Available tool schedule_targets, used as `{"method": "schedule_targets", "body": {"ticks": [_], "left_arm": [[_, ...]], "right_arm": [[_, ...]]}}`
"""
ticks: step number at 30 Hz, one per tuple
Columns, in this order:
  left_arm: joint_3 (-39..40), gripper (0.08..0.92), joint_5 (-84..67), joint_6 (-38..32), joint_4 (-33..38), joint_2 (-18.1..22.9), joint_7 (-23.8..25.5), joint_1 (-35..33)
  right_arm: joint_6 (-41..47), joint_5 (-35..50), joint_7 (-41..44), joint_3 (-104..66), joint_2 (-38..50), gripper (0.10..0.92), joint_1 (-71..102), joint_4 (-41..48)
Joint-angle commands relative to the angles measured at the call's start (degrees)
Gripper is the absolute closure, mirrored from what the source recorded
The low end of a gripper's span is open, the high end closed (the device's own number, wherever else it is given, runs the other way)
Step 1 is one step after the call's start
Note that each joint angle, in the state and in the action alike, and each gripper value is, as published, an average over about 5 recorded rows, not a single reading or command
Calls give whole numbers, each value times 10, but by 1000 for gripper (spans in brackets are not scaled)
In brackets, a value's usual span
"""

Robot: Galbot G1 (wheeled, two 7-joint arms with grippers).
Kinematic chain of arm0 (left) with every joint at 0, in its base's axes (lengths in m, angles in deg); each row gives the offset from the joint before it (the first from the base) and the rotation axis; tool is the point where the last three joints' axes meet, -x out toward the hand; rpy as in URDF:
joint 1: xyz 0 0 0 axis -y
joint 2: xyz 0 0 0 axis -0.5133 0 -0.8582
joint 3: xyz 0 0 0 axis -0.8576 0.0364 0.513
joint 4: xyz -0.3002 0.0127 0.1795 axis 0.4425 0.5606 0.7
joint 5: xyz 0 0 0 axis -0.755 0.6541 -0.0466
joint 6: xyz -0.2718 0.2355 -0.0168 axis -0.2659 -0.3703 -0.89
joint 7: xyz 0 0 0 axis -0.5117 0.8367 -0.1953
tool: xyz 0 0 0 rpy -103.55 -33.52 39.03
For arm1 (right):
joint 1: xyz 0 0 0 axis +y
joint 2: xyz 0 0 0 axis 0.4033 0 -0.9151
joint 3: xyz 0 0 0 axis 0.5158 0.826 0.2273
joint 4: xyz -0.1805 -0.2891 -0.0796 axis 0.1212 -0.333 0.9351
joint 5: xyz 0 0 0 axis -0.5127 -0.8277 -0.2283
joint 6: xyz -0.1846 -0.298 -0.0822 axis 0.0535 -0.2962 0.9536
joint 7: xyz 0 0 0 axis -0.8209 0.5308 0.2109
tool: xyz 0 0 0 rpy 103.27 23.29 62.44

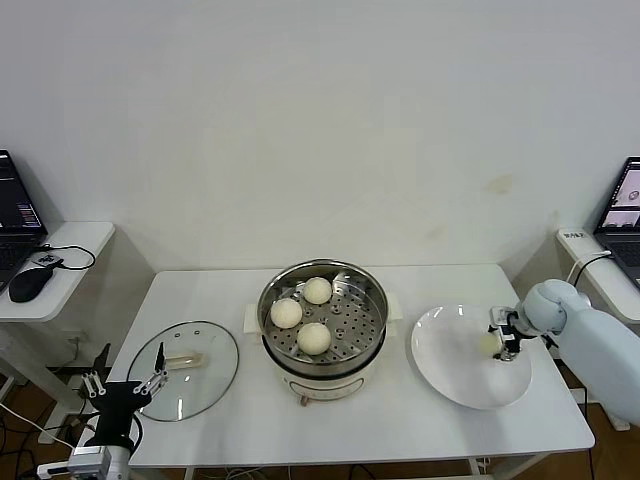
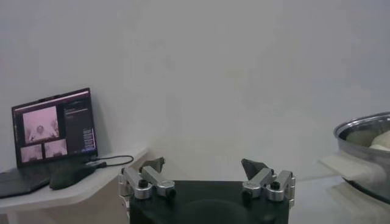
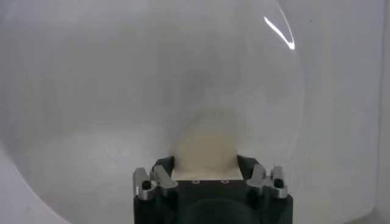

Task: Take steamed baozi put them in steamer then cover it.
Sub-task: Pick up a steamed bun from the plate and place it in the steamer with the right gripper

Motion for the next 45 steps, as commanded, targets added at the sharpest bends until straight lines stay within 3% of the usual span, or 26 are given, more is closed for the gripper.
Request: {"method": "schedule_targets", "body": {"ticks": [1,7,17,23,31,45], "left_arm": [[0,177,0,0,2,0,0,-1],[-3,177,0,0,6,-1,0,-3],[10,177,1,9,12,-3,-2,1],[18,177,-2,14,19,-4,-3,3],[17,177,-2,17,31,0,-2,-1],[12,177,-2,16,39,11,-2,-8]], "right_arm": [[4,5,18,4,11,422,-7,-15],[32,75,34,61,67,438,-71,-76],[126,299,26,298,130,430,-375,-232],[189,430,-21,419,75,427,-536,-287],[255,542,-88,462,-47,423,-574,-291],[280,543,-130,464,-178,423,-463,-203]]}}
